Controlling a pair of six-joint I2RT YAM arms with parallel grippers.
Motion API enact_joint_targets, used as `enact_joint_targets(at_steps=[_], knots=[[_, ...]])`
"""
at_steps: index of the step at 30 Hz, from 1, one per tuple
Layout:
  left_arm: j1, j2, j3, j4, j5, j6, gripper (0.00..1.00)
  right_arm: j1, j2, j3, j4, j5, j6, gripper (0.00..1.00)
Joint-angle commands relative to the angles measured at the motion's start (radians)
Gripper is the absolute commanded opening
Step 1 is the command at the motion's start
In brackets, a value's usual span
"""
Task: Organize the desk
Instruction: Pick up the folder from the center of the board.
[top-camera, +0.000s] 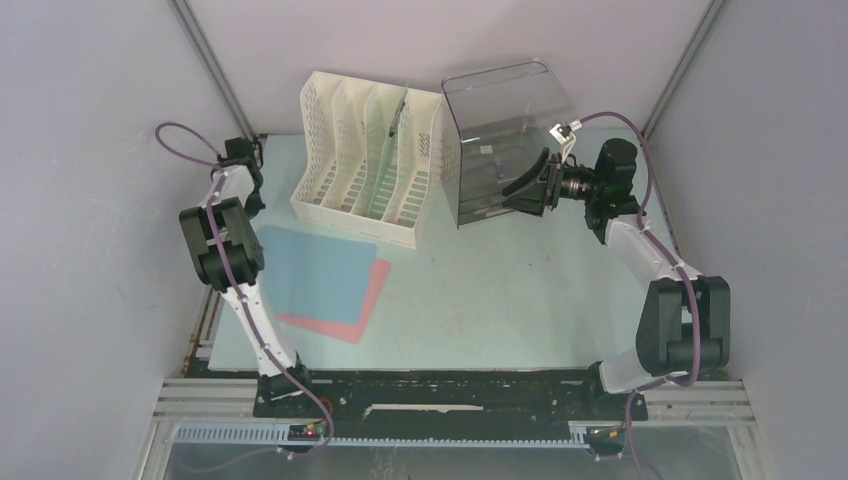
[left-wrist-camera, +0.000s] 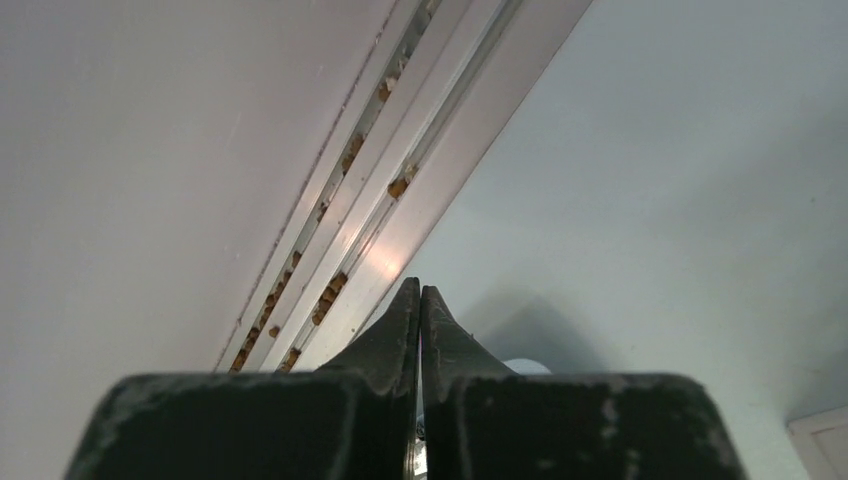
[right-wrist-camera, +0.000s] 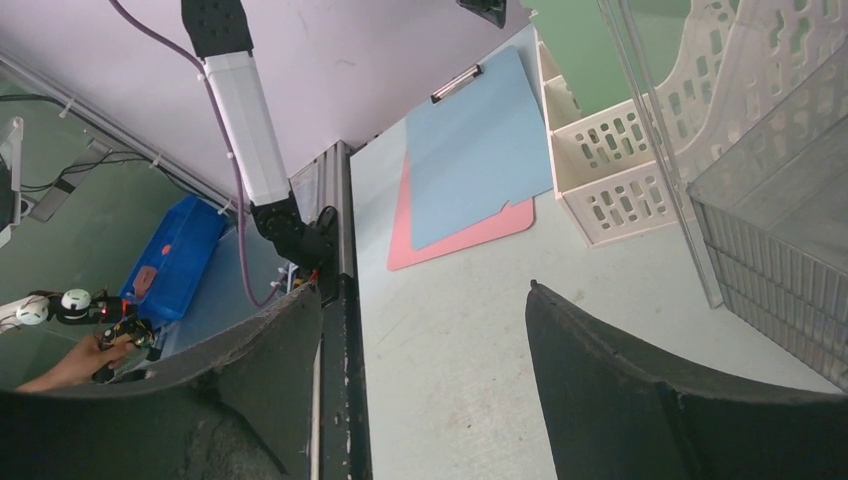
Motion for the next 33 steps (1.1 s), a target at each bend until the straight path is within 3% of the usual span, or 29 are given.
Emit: enact_joint_targets(at_steps=[1,8,16,26,33], knots=[[0.003,-0.005,0.035,-0.065,0.047,-0.005,0.0,-0.017,-0.035,0.001,0.05,-0.022,0.016,0.82],[0.046,-0.029,-0.005,-0.12,0.196,-0.05,0.0,-0.027,-0.031,0.0,0.074,-0.046,0.04,0.82],[0.061,-0.041,-0.025,-0.137,0.167,-0.127,0.0,-0.044,-0.05,0.0,0.074,-0.064,0.049,0.82],[0.089,-0.021,-0.02,-0.253,0.315,-0.162,0.0,-0.078,-0.061,0.0,0.128,-0.073,0.098,0.82],[0.085,-0.05,-0.078,-0.301,0.443,-0.156,0.0,-0.09,-0.057,-0.059,0.425,-0.08,0.31,0.83]])
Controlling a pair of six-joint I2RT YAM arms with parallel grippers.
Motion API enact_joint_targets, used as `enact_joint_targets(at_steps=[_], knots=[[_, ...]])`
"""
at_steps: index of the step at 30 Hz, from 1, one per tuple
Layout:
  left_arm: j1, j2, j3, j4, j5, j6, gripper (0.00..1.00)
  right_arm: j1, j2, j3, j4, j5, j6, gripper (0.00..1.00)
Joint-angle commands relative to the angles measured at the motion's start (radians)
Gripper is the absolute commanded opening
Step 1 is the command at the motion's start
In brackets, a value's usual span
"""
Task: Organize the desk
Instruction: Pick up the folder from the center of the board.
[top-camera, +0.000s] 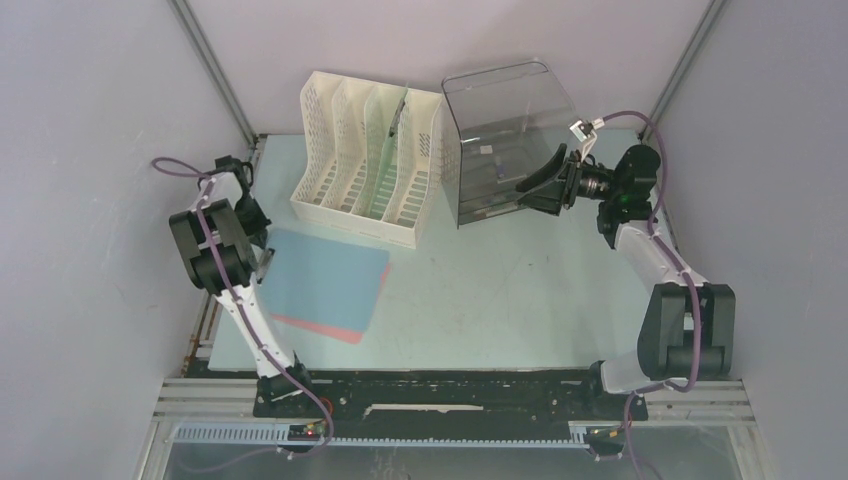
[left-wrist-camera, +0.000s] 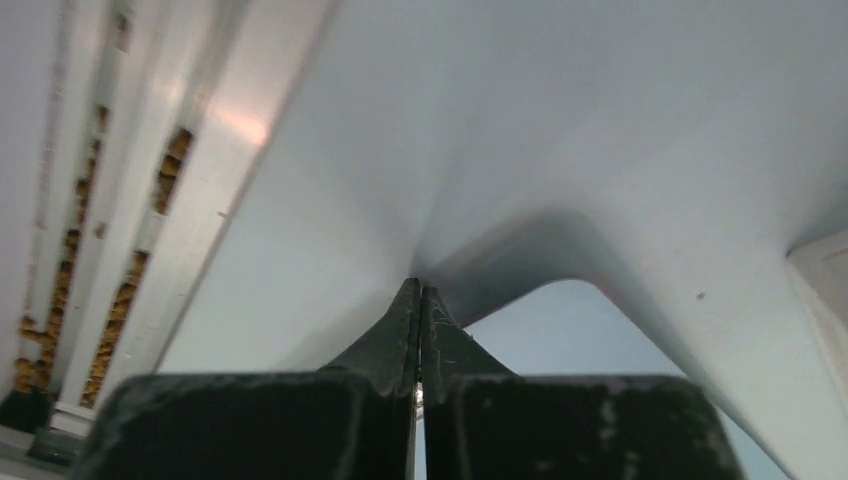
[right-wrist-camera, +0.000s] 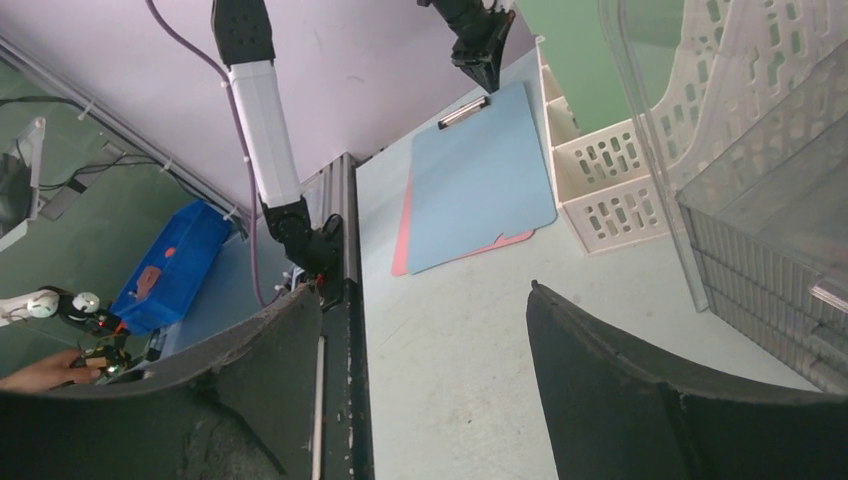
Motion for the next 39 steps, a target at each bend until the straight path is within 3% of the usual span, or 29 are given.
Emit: enact_joint_targets(at_steps=[1,5,8,10,15,25,29,39], knots=[[-0.002,-0.056,-0.066,-0.054,0.129,-0.012,0.0,-0.012,-0.022,-0.028,0.268,-0.017,0.193,0.83],[-0.047,-0.078,-0.109,-0.062,0.142,-0.002,0.0,-0.018,-0.003,-0.053,0.479,-0.023,0.352,0.83],[-0.077,-0.086,-0.133,-0.066,0.152,-0.002,0.0,-0.023,0.027,-0.061,0.729,-0.027,0.534,0.83],[-0.096,-0.088,-0.157,-0.065,0.163,0.0,0.0,-0.025,0.051,-0.059,0.837,-0.024,0.639,0.98],[-0.169,-0.079,-0.195,-0.072,0.143,0.005,0.0,-0.014,0.05,-0.059,0.842,-0.037,0.644,1.0],[-0.26,-0.133,-0.31,-0.03,0.284,-0.016,0.0,0.1,0.049,-0.028,0.834,-0.115,0.608,1.0],[-0.265,-0.18,-0.345,-0.005,0.223,-0.037,0.0,0.163,0.074,-0.001,0.835,-0.157,0.621,1.0],[-0.245,-0.424,-0.425,0.073,0.141,-0.049,0.33,0.227,0.124,0.015,0.857,-0.173,0.669,1.0]])
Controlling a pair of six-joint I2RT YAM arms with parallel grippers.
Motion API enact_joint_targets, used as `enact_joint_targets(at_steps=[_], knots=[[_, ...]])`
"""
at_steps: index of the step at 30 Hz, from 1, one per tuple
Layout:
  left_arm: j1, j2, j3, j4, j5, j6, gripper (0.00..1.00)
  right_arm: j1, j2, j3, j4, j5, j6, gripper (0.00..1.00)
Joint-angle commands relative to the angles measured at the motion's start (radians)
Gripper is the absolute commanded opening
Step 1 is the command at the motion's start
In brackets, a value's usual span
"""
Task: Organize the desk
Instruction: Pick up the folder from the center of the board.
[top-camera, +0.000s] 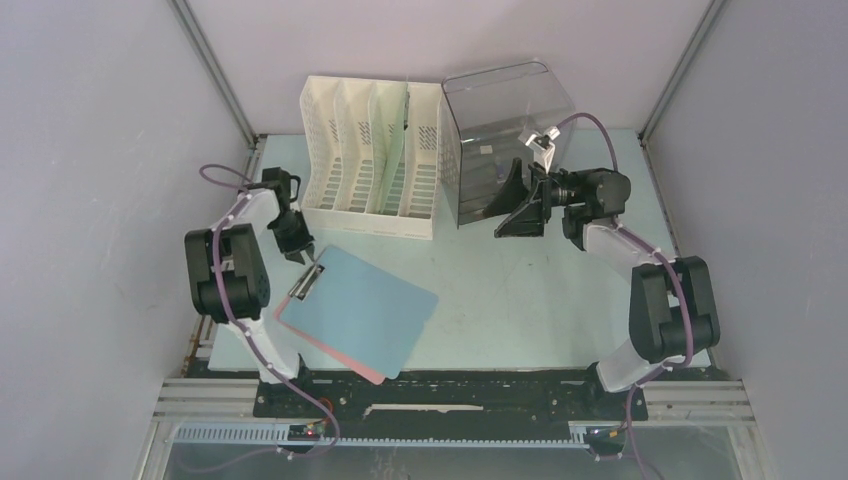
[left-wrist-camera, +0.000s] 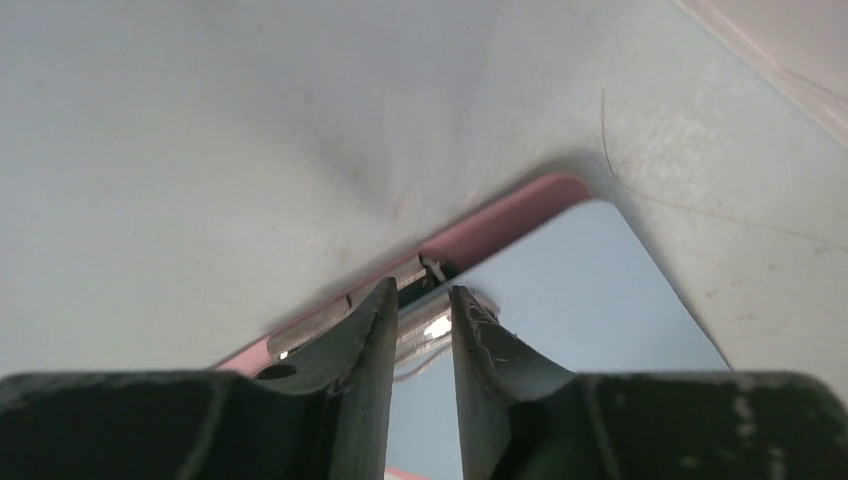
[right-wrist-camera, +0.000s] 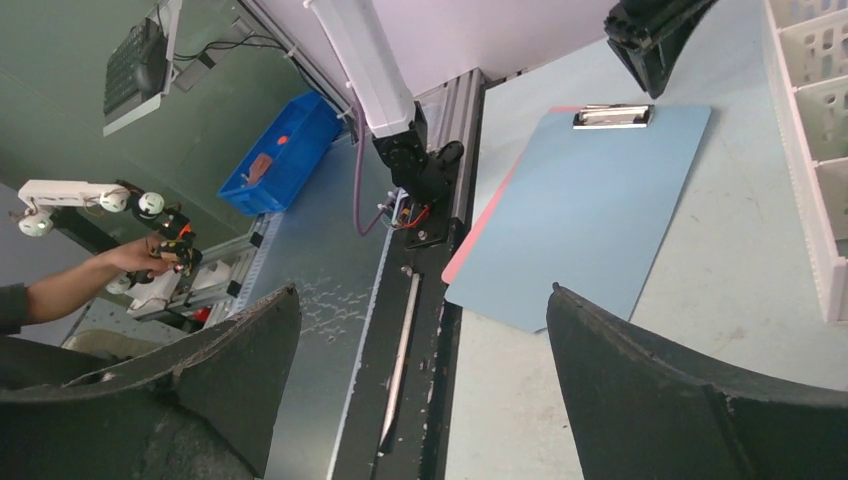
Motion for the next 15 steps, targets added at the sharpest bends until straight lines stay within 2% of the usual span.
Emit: enact_joint_targets(at_steps=[1,3,6,11,15], knots=[[-0.002,-0.149,-0.057,0.043,-0.019,0.007,0.34,0.028,0.015,0.039,0.074,-0.016,0.033,1.0],[-0.001,-0.175,-0.09,0.037,-0.016,0.022,0.4,0.041,0.016,0.041,0.075,-0.016,0.034,1.0],[-0.003,-0.217,-0.144,0.035,-0.019,0.047,0.42,0.056,0.019,0.041,0.075,-0.015,0.038,1.0],[-0.013,-0.207,-0.174,0.008,0.013,0.121,0.35,0.065,0.027,0.04,0.076,-0.013,0.039,1.0],[-0.055,-0.157,-0.156,-0.021,-0.017,0.179,0.31,0.065,0.029,0.04,0.077,-0.012,0.041,1.0]])
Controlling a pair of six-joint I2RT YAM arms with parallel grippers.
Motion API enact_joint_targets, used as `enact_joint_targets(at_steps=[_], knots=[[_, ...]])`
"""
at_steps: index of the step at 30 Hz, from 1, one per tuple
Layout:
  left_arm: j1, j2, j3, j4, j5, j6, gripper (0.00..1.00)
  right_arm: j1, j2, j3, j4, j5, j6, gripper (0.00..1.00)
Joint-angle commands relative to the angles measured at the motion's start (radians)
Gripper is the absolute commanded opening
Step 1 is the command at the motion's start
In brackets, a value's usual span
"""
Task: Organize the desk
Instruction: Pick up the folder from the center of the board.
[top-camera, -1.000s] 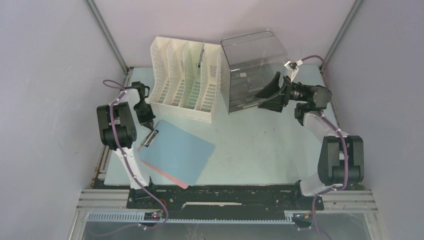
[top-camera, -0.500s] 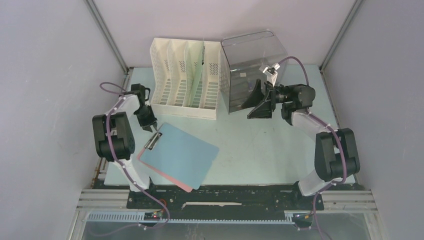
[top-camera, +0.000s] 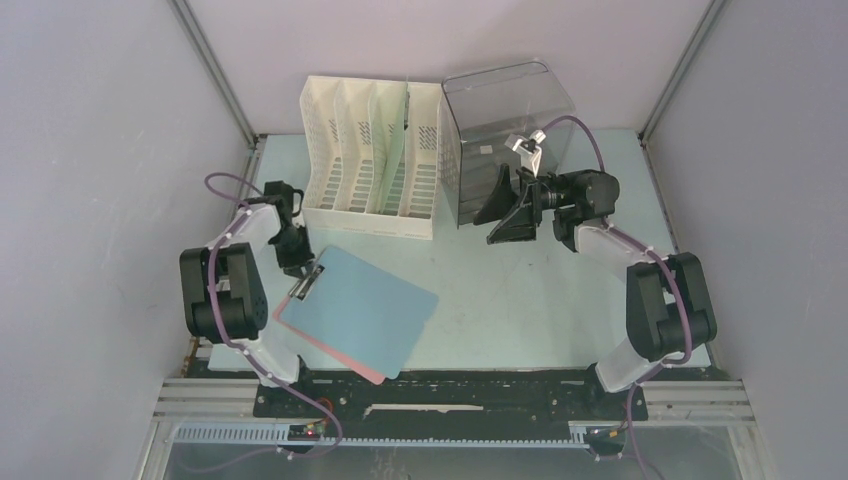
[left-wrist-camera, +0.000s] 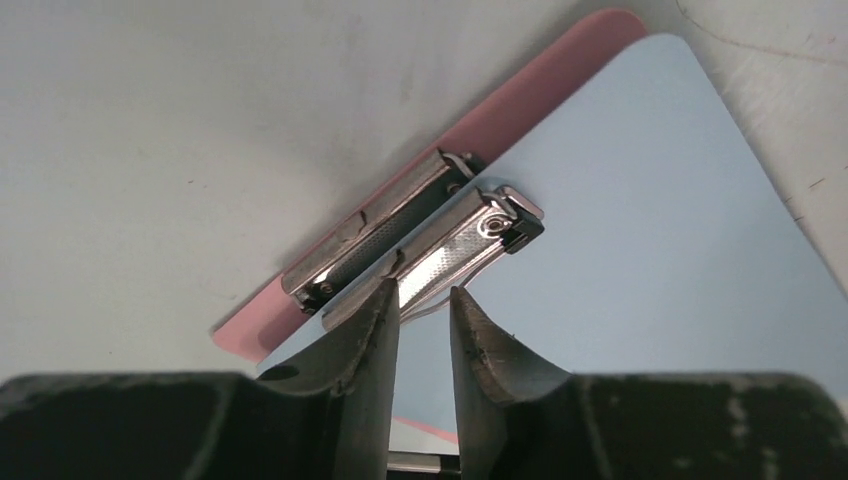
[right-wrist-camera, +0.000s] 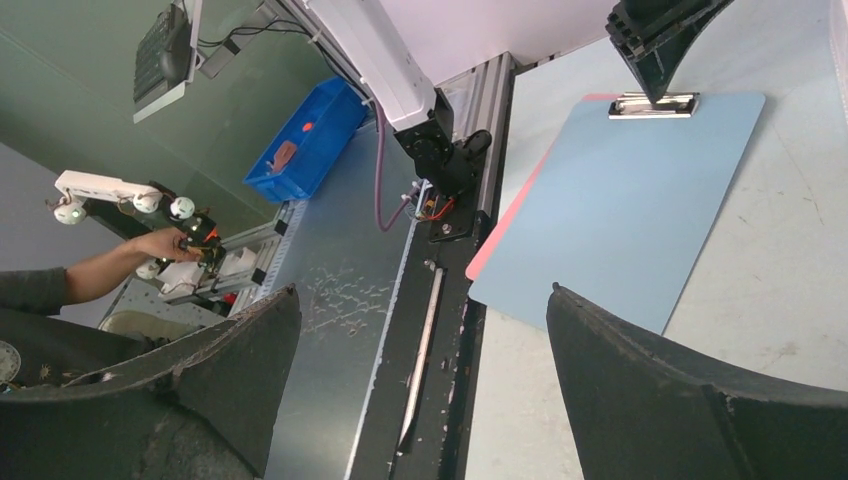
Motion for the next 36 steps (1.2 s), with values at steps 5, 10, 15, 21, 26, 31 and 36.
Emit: enact_joint_targets(at_steps=[5,10,15,21,26,31,36], knots=[[-0.081,0.046,0.033,-0.02,-0.053,0.119,0.32,0.003,0.009,0.039,0.07,-0.008,0.01,1.0],[-0.091,0.059,0.02,-0.019,-0.056,0.122,0.31,0.004,0.015,0.039,0.073,-0.01,0.011,1.0],[-0.109,0.074,0.006,-0.02,-0.109,0.118,0.22,0.003,0.009,0.038,0.074,-0.009,0.014,1.0],[-0.154,0.077,-0.002,-0.019,-0.184,0.11,0.05,0.009,-0.009,0.044,0.075,-0.005,0.032,1.0],[-0.176,0.058,-0.005,-0.017,-0.214,0.11,0.0,0.014,-0.021,0.062,0.075,-0.004,0.074,1.0],[-0.184,-0.033,-0.006,-0.013,-0.231,0.108,0.0,0.022,-0.039,0.098,0.074,-0.032,0.116,1.0],[-0.198,-0.157,-0.009,-0.01,-0.205,0.119,0.0,0.053,-0.038,0.15,0.091,-0.087,0.185,1.0]])
